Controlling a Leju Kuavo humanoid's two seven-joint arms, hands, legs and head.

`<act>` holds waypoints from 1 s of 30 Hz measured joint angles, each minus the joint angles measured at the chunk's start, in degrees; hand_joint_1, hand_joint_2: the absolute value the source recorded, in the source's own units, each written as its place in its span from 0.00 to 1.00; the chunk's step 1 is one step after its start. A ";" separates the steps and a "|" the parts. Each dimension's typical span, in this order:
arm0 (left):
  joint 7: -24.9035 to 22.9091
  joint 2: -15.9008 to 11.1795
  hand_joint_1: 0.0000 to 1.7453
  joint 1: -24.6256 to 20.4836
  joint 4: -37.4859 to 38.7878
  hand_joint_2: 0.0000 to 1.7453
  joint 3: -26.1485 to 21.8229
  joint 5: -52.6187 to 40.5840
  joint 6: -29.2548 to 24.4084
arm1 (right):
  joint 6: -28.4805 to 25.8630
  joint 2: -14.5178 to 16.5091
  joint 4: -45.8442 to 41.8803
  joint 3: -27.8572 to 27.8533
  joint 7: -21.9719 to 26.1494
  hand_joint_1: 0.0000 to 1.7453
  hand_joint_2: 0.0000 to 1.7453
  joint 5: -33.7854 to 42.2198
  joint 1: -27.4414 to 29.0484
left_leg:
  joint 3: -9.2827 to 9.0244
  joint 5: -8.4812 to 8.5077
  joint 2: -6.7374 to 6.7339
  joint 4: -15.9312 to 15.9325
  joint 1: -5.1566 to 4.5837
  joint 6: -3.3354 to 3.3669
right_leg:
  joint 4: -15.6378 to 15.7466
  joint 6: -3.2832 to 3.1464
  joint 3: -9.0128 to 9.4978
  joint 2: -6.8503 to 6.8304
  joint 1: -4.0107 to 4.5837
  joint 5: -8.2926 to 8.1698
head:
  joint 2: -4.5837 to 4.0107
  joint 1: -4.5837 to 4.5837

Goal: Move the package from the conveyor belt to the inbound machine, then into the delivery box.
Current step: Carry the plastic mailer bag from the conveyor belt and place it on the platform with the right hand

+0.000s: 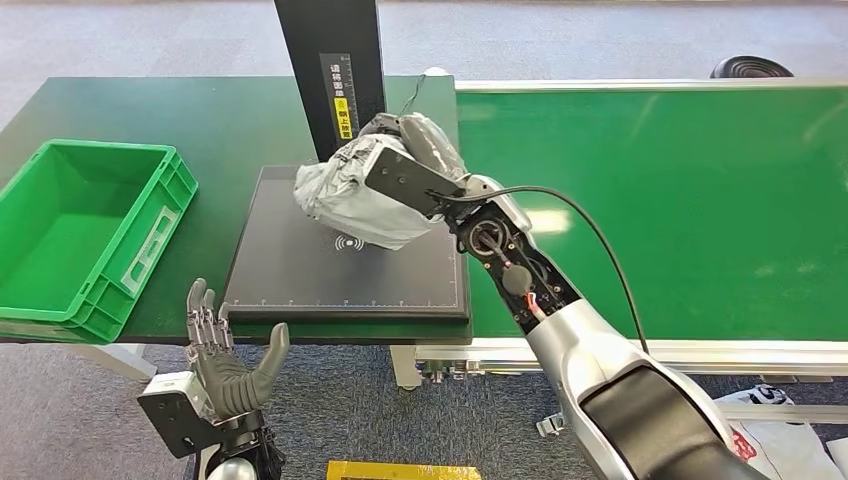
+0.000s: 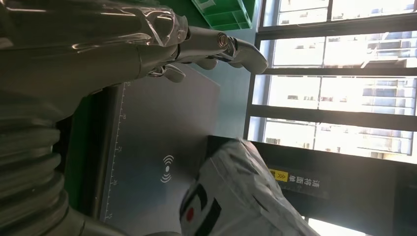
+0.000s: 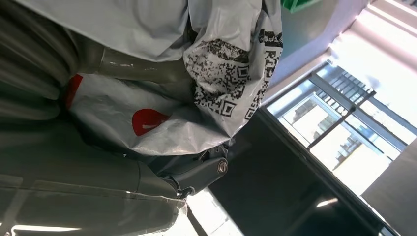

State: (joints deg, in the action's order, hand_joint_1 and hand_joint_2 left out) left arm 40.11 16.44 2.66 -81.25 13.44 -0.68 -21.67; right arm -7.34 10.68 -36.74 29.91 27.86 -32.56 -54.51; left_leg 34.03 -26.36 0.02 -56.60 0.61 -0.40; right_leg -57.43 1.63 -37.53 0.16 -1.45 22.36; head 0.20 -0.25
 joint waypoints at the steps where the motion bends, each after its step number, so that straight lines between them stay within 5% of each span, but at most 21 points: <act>1: 0.00 0.01 0.00 0.00 0.11 1.00 0.03 0.00 0.03 | 0.00 0.51 0.70 0.24 -0.11 1.00 1.00 -0.04 -0.09 | 0.01 0.00 0.00 0.00 -0.01 0.00 | 0.00 0.00 0.00 0.00 -0.01 0.00 | 0.00 0.00; 14: 0.00 0.15 0.00 -0.33 1.14 1.00 0.55 0.42 -0.62 | 0.43 7.47 10.23 3.98 -5.81 1.00 1.00 -2.87 -5.53 | 0.03 0.01 -0.01 0.00 0.01 -0.02 | 0.00 0.00 -0.07 0.01 0.01 0.00 | 0.00 -0.01; 30: 0.00 0.15 0.00 -0.91 2.78 1.00 1.08 0.42 0.23 | -1.42 8.43 14.78 6.32 -10.74 1.00 1.00 -4.82 -8.60 | 0.04 0.01 0.00 -0.01 -0.01 -0.02 | 0.00 0.00 -0.09 0.01 -0.01 -0.01 | 0.00 -0.01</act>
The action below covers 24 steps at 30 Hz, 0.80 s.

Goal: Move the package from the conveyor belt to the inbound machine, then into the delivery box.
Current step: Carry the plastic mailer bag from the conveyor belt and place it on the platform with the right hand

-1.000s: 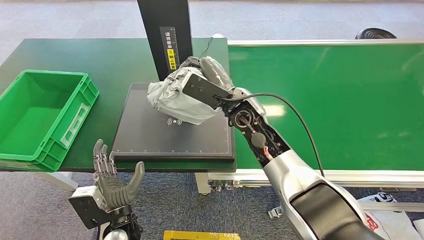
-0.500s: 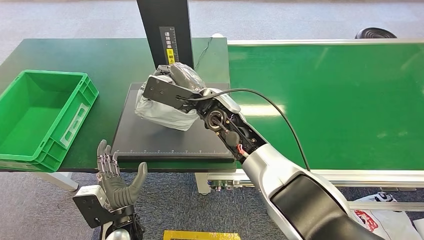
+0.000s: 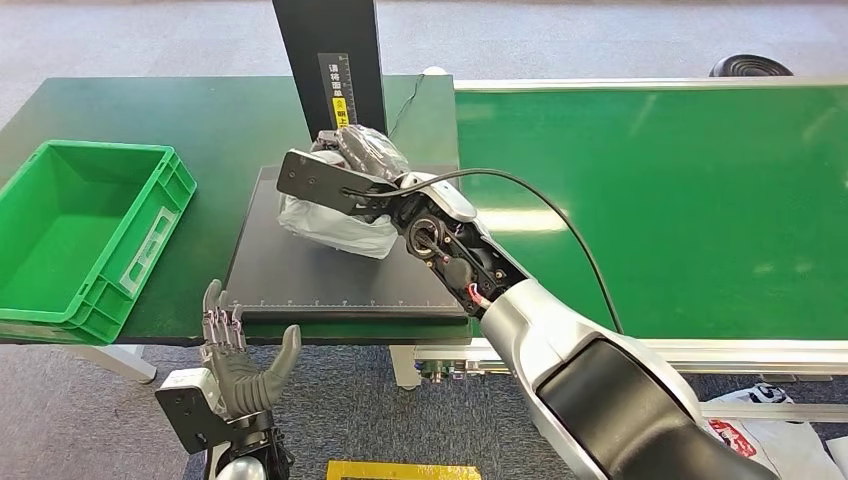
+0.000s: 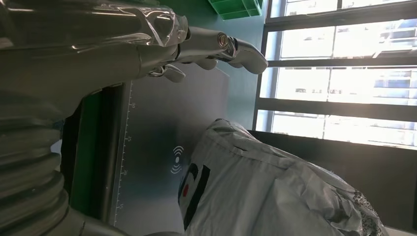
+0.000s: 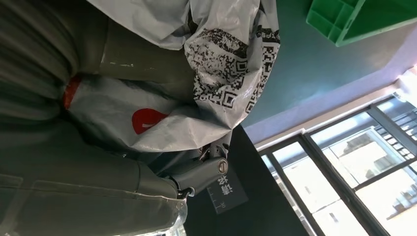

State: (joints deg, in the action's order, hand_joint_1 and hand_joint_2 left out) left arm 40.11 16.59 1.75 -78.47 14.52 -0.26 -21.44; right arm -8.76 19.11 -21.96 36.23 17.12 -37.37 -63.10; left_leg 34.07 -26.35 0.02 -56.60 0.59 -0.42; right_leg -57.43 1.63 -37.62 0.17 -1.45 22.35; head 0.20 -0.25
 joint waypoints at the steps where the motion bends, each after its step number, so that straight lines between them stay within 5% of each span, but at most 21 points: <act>1: 0.00 0.00 0.00 -0.04 0.09 1.00 0.01 0.00 0.01 | -0.04 0.01 0.20 0.07 -0.63 1.00 1.00 -0.43 -0.34 | 0.00 0.00 0.00 0.00 0.00 0.00 | 0.00 0.00 0.00 0.00 0.00 0.00 | 0.00 0.01; 10: 0.00 0.02 0.00 -0.66 0.88 1.00 0.05 0.04 0.76 | -1.98 0.06 2.23 1.16 -10.71 1.00 1.00 -3.96 -5.00 | 0.00 0.01 0.00 0.00 -0.01 0.00 | 0.00 0.00 0.01 0.00 -0.01 0.00 | 0.00 0.01; 24: 0.00 0.01 0.00 -2.77 4.35 1.00 1.80 0.09 2.59 | -6.29 -1.73 4.63 0.76 -17.74 1.00 1.00 -6.20 -5.36 | 0.00 0.01 0.00 -0.01 -0.01 0.00 | 0.00 0.00 -0.02 0.00 -0.01 -0.01 | 0.00 0.01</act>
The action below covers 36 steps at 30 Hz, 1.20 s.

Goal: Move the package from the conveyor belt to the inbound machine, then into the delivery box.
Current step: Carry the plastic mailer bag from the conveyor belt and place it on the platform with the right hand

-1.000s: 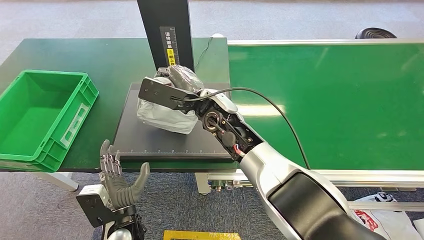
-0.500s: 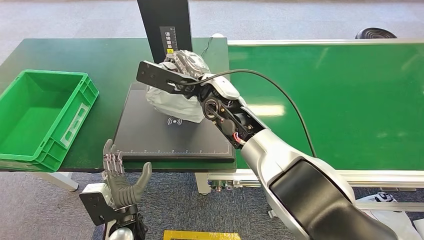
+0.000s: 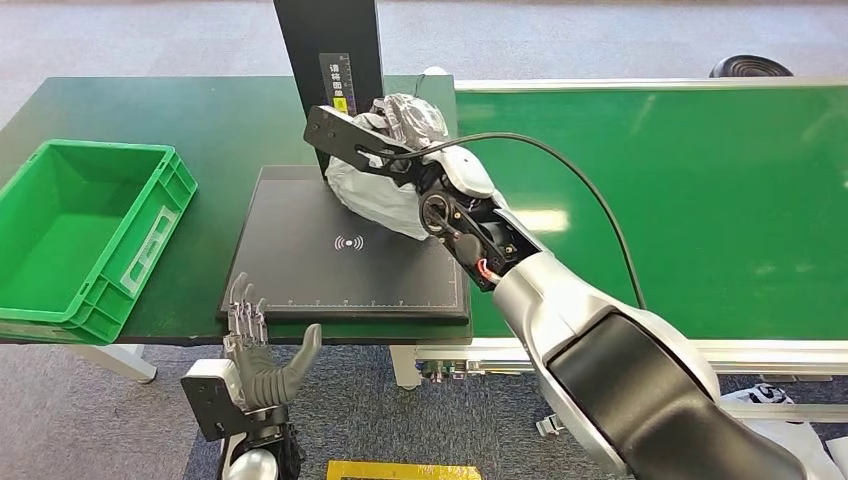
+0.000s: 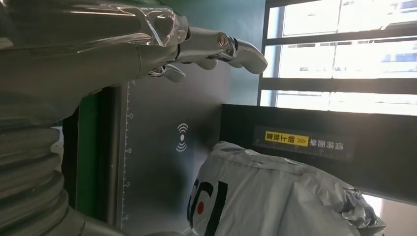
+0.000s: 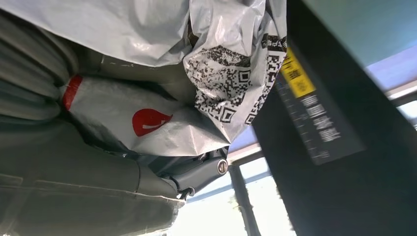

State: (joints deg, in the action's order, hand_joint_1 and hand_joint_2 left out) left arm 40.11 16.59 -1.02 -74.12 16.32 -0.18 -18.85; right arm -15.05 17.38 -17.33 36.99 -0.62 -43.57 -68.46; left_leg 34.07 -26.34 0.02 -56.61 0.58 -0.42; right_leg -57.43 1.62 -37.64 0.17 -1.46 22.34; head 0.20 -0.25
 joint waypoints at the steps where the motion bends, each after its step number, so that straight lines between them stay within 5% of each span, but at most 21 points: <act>1: 0.00 0.01 0.00 -0.30 0.39 1.00 0.06 0.08 0.09 | -0.06 -0.25 0.10 -0.09 -0.22 1.00 1.00 -0.04 0.00 | 0.00 0.00 0.00 0.00 0.00 0.00 | 0.00 0.00 0.00 0.00 0.00 -0.01 | 0.00 -0.01; 4: 0.00 0.03 0.00 -1.14 1.48 1.00 0.16 0.32 0.28 | -0.10 -0.86 0.38 -0.43 -0.65 1.00 1.00 -0.02 0.01 | 0.00 0.00 -0.01 0.00 0.00 0.00 | 0.00 -0.01 -0.01 0.01 0.00 -0.01 | 0.00 -0.01; 8: 0.00 0.04 0.00 -1.88 2.59 1.00 0.55 0.37 0.33 | -0.20 -1.39 0.66 -0.96 -0.98 0.00 1.00 -0.04 0.02 | 0.00 0.00 -0.02 0.00 0.01 0.00 | 0.00 -0.01 -0.02 0.02 0.01 -0.01 | 0.00 -0.02; 36: 0.00 0.15 0.00 -3.55 5.58 1.00 1.47 0.59 0.93 | -1.32 -2.77 0.79 -1.31 -2.37 0.00 1.00 -1.32 0.04 | -0.01 0.00 -0.02 0.00 0.00 0.00 | 0.00 -0.01 -0.02 0.03 0.00 -0.02 | 0.00 -0.02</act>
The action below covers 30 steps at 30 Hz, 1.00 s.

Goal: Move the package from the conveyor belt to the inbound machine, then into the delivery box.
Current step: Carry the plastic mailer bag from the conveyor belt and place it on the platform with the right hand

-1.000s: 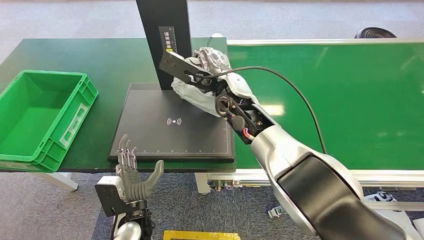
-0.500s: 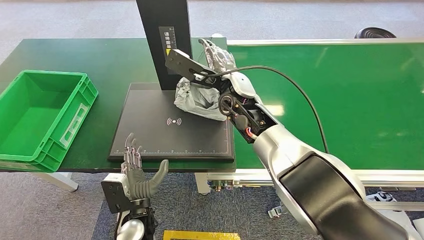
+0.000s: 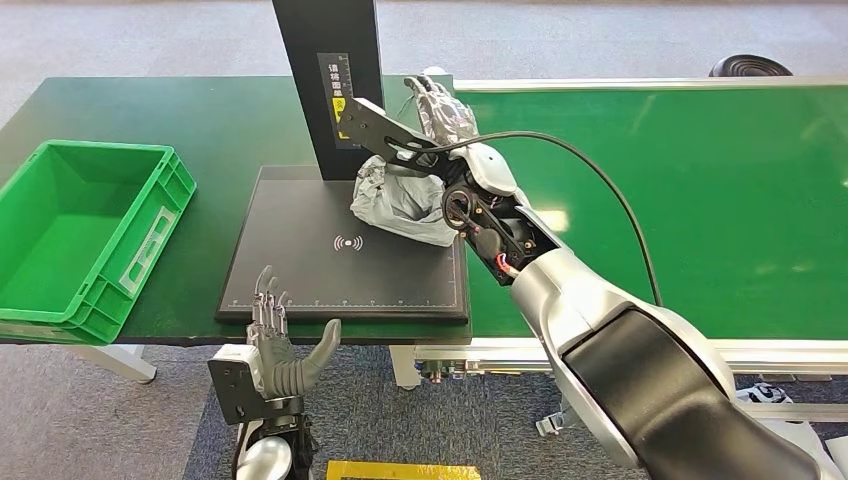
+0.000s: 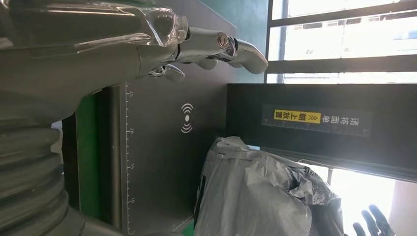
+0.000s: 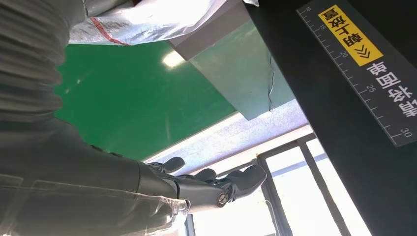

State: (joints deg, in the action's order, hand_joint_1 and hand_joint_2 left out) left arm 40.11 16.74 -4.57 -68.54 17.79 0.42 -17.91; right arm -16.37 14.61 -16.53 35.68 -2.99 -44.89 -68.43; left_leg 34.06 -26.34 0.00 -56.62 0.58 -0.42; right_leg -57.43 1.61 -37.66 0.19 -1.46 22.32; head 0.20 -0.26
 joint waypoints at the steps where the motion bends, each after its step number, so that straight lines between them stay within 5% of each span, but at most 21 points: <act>1: 0.00 0.00 0.00 -0.02 0.04 1.00 0.03 0.02 0.00 | 0.00 -0.05 0.01 -0.01 0.00 0.00 1.00 -0.07 0.00 | 0.00 0.00 0.00 0.00 0.00 0.00 | 0.00 0.00 0.00 0.00 0.00 0.00 | 0.00 0.00; 14: 0.00 0.01 0.00 -0.67 1.14 1.00 0.42 0.60 0.60 | 1.74 -0.72 0.02 -0.08 -0.29 0.00 1.00 -1.60 -0.24 | 0.00 0.00 0.00 0.00 0.00 0.00 | 0.00 0.00 0.00 0.00 0.00 0.00 | 0.00 0.00; 20: 0.00 0.00 0.00 -1.38 2.03 1.00 0.78 1.27 1.43 | 19.59 -0.70 0.16 1.54 -0.81 0.00 1.00 -6.94 -4.98 | 0.03 0.04 -0.01 0.00 0.00 0.00 | 0.00 -0.03 0.00 0.00 0.00 -0.03 | 0.00 0.00; 26: 0.00 -0.07 0.00 -1.29 1.78 1.00 0.43 1.54 1.12 | 29.37 -1.03 0.19 5.65 2.41 0.00 1.00 -12.98 -13.84 | 0.04 0.06 -0.01 0.00 0.00 -0.02 | -0.01 -0.03 -0.01 0.00 0.00 -0.03 | 0.00 0.01; 30: 0.00 -0.09 0.00 -0.88 0.57 1.00 -0.38 1.32 1.26 | 31.21 -1.17 0.19 7.35 5.30 0.00 1.00 -14.09 -18.17 | 0.06 0.06 0.00 0.00 0.00 -0.02 | -0.01 -0.03 0.00 0.00 0.00 -0.03 | 0.00 0.02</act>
State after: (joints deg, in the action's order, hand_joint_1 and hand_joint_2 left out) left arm 40.11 16.66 -5.44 -67.97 17.41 1.73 -16.65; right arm 14.84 13.44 -16.35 43.03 2.30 -58.98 -86.59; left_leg 34.12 -26.28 0.00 -56.62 0.59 -0.45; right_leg -57.44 1.59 -37.66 0.19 -1.46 22.30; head 0.20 -0.25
